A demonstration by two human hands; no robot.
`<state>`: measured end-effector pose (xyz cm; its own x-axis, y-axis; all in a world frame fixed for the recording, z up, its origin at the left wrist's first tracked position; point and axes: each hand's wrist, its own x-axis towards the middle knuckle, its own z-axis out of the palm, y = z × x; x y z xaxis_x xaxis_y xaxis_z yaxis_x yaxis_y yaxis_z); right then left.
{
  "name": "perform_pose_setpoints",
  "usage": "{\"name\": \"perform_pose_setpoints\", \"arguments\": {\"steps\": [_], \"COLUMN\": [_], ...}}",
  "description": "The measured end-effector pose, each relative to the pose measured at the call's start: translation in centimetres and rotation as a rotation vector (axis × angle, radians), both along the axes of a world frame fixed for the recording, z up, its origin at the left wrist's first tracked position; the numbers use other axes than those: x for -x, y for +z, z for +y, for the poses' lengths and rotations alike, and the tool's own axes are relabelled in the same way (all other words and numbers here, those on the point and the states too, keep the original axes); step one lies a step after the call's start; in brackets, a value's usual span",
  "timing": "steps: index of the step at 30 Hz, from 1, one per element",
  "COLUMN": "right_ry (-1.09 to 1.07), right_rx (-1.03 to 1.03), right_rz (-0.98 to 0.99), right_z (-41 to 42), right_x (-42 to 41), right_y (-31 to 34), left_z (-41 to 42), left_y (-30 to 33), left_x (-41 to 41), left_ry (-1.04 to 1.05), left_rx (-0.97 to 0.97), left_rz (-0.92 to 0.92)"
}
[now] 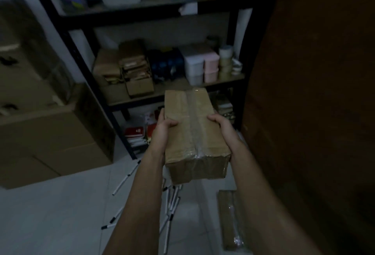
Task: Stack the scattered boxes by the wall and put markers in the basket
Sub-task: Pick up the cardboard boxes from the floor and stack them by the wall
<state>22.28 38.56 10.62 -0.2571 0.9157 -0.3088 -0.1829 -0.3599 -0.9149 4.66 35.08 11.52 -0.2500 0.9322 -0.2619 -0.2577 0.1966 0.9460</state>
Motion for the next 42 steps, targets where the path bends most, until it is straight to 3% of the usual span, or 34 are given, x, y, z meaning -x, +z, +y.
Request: {"name": "perform_pose_setpoints", "arguments": {"steps": [6,16,26,36,42], "right_ry": [0.028,0.079,0.195,0.339,0.416], "right_rx": [-0.120,-0.167,-0.194,-0.113,-0.225], "right_rz": [0.039,-0.018,-0.060,-0.011,-0.076], "right_z": [-2.1,-5.5,-8.0,-10.5,-11.4], "right_x": [0.3,2.7,12.1,31.5,44.3], "right_y": [15.2,30.3,37.8,40.8,42.4], "left_z": [-3.2,-8.8,-12.5,-16.7,-19.6], "left_y": [15.7,30.9,37.4,40.9,42.4], "left_x": [0.2,1.6,11.2,29.4,40.6], "left_ry": [0.036,0.146,0.220,0.399,0.536], "left_rx": [-0.049,-0.090,-0.169,-0.170,-0.144], "left_rz": [0.037,0.155,0.164,0.288,0.362]}}
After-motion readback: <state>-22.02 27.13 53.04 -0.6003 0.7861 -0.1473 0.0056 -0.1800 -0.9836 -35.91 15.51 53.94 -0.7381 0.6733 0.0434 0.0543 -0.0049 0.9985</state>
